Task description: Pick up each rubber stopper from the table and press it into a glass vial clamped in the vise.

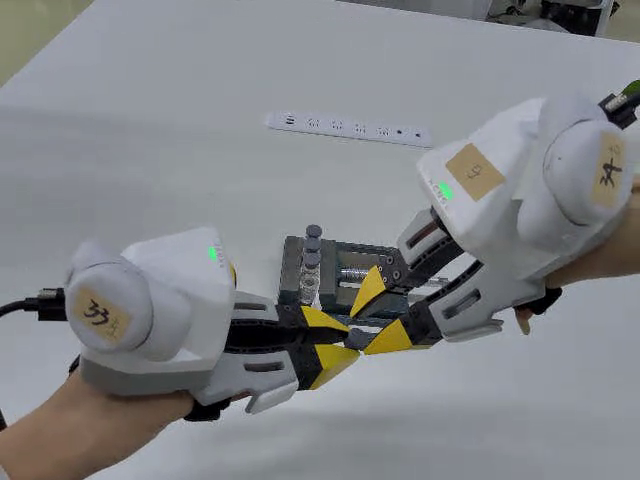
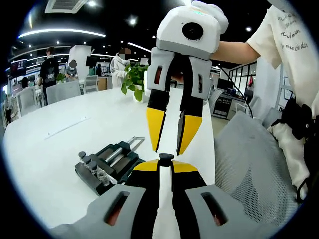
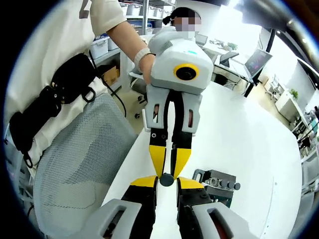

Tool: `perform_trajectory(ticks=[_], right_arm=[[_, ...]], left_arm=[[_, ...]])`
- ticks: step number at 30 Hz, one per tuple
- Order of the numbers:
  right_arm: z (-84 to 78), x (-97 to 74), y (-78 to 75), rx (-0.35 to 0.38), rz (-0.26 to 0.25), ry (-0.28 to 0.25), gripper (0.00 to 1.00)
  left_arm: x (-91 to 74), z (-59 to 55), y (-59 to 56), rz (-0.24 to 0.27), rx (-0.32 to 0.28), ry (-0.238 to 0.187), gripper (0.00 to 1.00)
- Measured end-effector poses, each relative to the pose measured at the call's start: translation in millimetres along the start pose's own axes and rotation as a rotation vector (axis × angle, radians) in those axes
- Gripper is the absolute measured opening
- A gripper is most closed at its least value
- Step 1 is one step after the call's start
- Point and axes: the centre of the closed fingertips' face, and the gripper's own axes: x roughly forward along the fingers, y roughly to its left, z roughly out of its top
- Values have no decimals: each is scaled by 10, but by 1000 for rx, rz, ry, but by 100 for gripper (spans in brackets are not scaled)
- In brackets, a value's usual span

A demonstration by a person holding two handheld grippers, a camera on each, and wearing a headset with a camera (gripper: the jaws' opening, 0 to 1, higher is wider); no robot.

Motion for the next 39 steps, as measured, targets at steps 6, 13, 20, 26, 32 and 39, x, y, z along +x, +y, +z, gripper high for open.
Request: perform_trajectory(ticks=[6,13,20,26,32,39], right_arm=[[-57,-1,-4,29,-4,16,10],[-69,-4,-12,54,-12,11,9],[-72,-7,-27,68,-18,9,8],[-75,-10,-32,75,-24,12,8],[-74,-18,-31,84,-23,8,8],[-86,-7,-40,100,-15,20,7]], left_arm=[[9,16,11,9,-6,-11,4],[-3,37,52,32,-13,-31,4],[9,55,61,54,-17,-44,4],[12,61,68,79,-19,-55,4],[15,66,64,92,-20,-66,4],[27,56,64,102,-1,-62,4]])
